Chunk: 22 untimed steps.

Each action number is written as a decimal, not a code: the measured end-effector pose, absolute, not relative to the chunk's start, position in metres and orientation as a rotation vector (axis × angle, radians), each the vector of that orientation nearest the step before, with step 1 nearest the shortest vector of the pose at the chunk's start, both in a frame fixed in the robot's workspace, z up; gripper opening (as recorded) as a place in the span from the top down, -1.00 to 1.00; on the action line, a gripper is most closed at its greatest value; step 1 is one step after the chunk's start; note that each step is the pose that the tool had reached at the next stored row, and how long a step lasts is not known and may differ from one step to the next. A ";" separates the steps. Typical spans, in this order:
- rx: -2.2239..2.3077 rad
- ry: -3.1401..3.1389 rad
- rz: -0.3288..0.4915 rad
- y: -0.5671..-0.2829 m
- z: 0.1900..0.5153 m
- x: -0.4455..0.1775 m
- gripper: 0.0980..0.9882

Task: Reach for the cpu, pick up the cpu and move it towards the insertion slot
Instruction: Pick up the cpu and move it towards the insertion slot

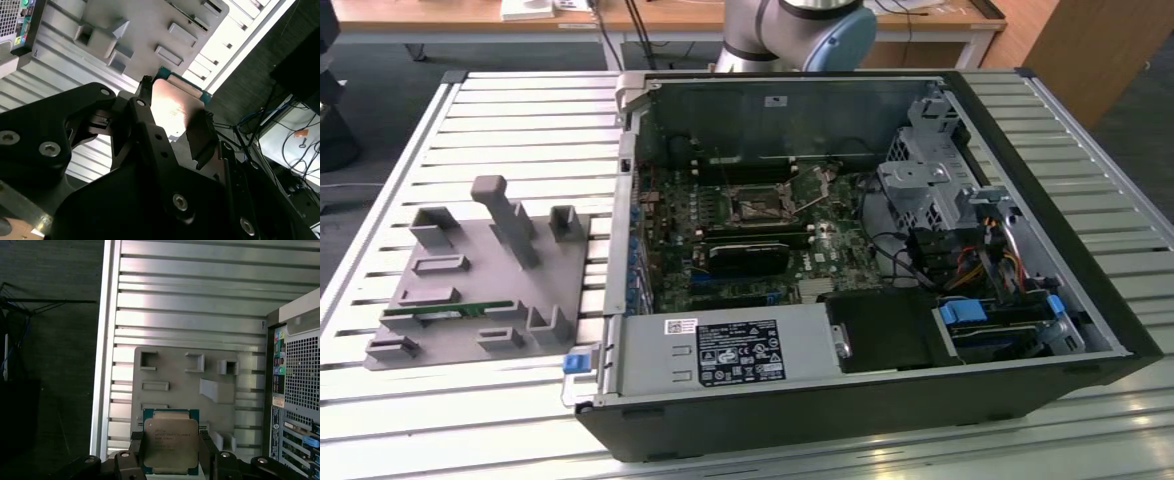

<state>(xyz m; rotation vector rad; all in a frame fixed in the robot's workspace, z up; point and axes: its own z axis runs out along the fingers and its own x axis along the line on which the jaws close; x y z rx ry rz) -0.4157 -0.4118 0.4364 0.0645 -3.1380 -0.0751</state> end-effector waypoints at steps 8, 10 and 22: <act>0.065 -3.138 -0.075 -0.412 0.436 -0.391 0.03; 0.065 -3.138 -0.075 -0.412 0.436 -0.386 0.03; 0.065 -3.138 -0.075 -0.412 0.436 -0.366 0.03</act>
